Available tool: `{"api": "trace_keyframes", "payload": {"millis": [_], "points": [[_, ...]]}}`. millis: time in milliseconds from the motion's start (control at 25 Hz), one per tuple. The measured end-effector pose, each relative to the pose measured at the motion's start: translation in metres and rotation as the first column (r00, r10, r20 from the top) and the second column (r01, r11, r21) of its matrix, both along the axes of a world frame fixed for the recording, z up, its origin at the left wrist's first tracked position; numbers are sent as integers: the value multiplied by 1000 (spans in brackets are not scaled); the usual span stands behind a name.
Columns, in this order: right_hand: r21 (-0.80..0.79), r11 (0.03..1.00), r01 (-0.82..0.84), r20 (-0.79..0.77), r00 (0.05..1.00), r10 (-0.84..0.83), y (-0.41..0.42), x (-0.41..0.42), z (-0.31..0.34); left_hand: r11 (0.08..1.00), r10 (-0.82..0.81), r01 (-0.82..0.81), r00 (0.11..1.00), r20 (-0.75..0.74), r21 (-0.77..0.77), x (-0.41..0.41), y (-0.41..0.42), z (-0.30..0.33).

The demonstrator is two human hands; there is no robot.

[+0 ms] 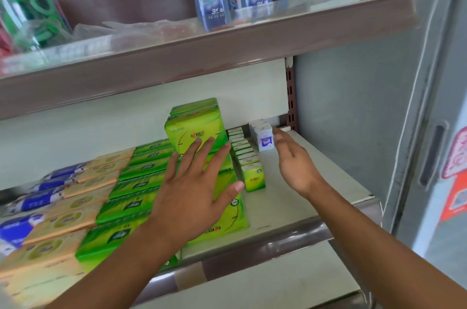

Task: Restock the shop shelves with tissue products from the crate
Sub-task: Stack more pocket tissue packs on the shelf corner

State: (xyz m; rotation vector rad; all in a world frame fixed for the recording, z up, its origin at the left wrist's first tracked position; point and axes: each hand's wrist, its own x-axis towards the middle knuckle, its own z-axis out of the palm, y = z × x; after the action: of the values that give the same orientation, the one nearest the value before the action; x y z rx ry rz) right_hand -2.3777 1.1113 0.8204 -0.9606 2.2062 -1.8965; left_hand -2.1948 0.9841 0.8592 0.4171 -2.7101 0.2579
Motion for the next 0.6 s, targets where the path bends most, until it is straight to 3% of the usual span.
{"api": "trace_keyframes", "payload": {"millis": [160,320,440,600], "points": [[6,974,228,-196,955,-222,82,49,-8,991,-130,133,986,-105,20,0,38,-10],[140,893,428,-435,836,-333,159,109,-52,903,-410,426,895,-177,58,1,103,-38],[300,786,540,-434,811,-392,214,159,-97,782,-594,607,795,-127,144,13,155,-74],[482,614,625,-350,780,-519,273,223,-161,643,-722,693,690,-43,325,36,199,-139]]}}
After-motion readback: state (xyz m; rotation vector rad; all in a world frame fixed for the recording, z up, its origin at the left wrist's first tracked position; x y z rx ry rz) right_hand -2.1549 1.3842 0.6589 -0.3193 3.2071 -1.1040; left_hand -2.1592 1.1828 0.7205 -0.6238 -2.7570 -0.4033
